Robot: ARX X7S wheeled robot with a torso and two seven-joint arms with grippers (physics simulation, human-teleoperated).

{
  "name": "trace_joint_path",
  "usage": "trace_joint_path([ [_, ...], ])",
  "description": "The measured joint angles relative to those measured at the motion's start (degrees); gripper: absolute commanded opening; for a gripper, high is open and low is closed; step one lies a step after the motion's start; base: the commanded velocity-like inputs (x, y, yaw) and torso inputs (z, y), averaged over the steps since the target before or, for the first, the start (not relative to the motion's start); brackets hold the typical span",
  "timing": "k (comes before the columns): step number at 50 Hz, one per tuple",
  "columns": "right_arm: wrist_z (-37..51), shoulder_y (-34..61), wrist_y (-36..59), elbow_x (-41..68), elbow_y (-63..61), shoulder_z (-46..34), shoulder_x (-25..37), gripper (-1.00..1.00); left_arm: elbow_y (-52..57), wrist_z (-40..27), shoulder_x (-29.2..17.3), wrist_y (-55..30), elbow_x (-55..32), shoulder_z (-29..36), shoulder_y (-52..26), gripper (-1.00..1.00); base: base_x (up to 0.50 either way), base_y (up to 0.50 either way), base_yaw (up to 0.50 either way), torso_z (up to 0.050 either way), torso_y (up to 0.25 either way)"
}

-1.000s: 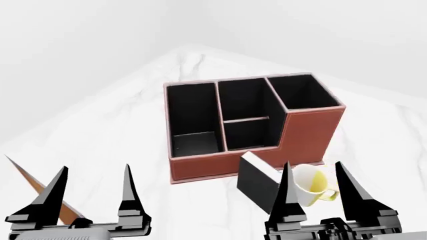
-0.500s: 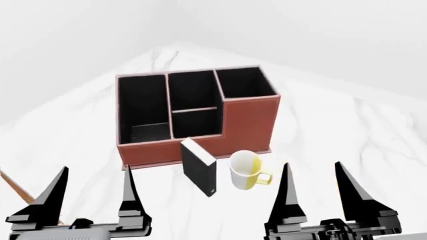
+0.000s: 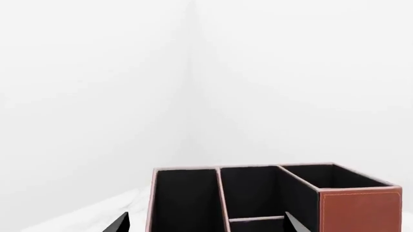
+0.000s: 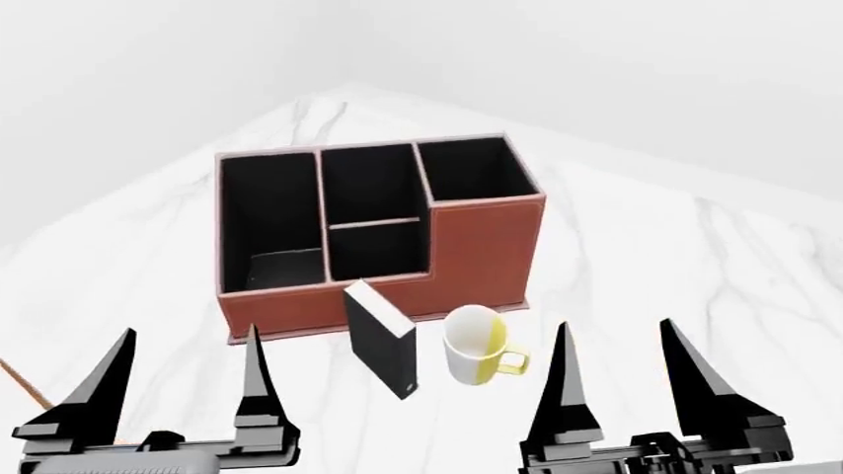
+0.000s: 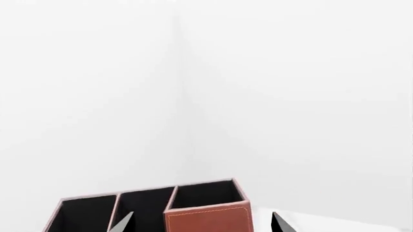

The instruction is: Pick up the book and place it in the right compartment of the caddy.

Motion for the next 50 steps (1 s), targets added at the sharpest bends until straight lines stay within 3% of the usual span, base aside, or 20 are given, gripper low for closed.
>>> trace_joint_path([
  [21, 0.4, -0.2, -1.1, -0.2, 0.0, -0.5, 0.7, 1.0, 0.1, -0.7, -0.7, 0.3, -0.2, 0.5, 0.1, 1.0, 0.38, 0.23, 0.0, 0.0, 0.0],
  [50, 1.1, -0.6, -2.6, -0.9, 0.1, -1.2, 1.6, 1.0, 0.2, -1.7, -1.6, 0.6, -0.3, 1.1, 0.2, 1.0, 0.03, 0.02, 0.0, 0.0, 0.0],
])
